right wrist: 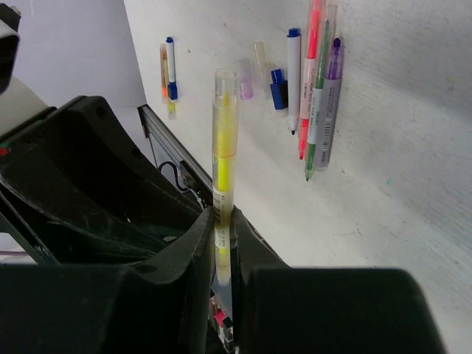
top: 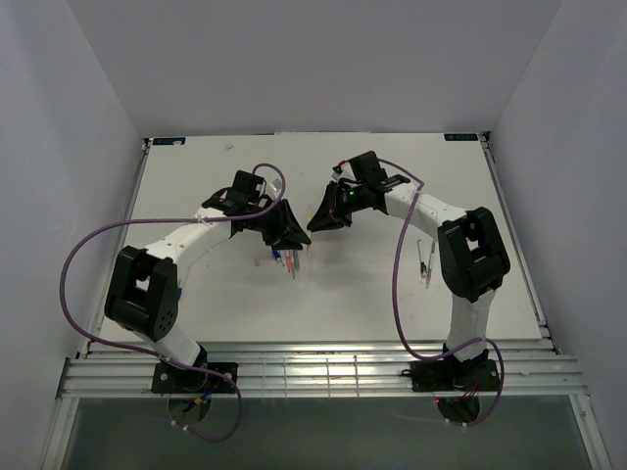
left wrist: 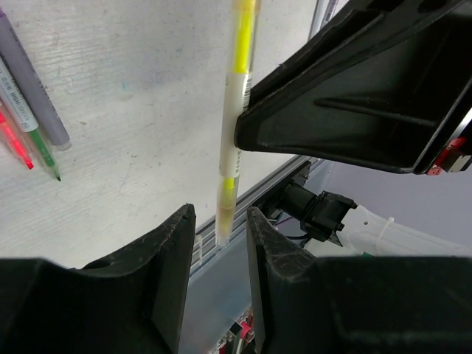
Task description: Open the pen caps
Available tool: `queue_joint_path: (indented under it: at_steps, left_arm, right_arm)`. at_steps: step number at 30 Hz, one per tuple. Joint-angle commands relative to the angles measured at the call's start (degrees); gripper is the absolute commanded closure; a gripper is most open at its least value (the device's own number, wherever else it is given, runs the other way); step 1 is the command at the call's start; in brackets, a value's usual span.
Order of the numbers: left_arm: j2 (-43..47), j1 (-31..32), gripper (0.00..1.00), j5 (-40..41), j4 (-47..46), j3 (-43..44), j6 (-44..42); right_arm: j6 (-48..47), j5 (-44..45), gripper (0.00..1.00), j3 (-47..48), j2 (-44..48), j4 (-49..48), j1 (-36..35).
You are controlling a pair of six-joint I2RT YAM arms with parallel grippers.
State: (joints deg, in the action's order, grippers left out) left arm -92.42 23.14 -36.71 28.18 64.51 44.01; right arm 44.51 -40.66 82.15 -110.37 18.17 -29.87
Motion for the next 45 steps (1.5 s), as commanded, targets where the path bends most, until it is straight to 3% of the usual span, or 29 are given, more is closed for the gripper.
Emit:
queue_joint_path:
  at_steps: [1, 16, 24, 29, 33, 37, 41, 44, 45]
  left_arm:
    - [0.75, 1.38, 0.56, -1.87, -2.17, 0.26, -0.06]
    - [0.14, 3.76, 0.6, -2.4, -2.61, -1.93, 1.17]
    - [0.31, 3.85, 0.87, -2.32, -2.35, -2.37, 1.52]
    - [0.4, 3.85, 0.98, -1.44, -0.94, -2.29, 1.08]
    - [0.58, 3.85, 1.0, 0.06, 0.55, -1.67, 0.2]
    - [0.58, 3.85, 1.0, 0.85, 1.35, -1.67, 0.11]
    - [0.84, 3.76, 1.0, 1.11, 1.35, -1.67, 0.03]
    - [1.37, 3.85, 1.0, 1.55, 1.52, -1.67, -0.06]
    - [1.54, 3.85, 1.0, 1.73, 1.52, -1.76, -0.15]
  right_arm:
    - [2.16, -1.61, 0.92, 0.56, -0.02, -3.49, -0.1]
    - [2.77, -1.7, 0.92, 0.64, -0.38, -4.29, -0.37]
    - [2.16, -3.1, 0.92, -1.2, -0.02, -4.99, -0.37]
    - [-0.65, -5.04, 0.91, -1.47, -0.9, -3.06, -0.89]
    - [-2.41, -6.18, 0.73, -1.99, -0.64, -2.79, -1.77]
    - [-2.24, -7.5, 0.66, -2.26, -0.9, -3.58, -2.65]
    - [-1.1, -8.73, 0.66, -2.08, -1.52, -4.99, -4.14]
    - [0.13, -9.43, 0.75, -2.08, -2.39, -6.66, -4.58]
    - [0.4, -9.69, 0.84, -1.99, -2.57, -7.01, -4.59]
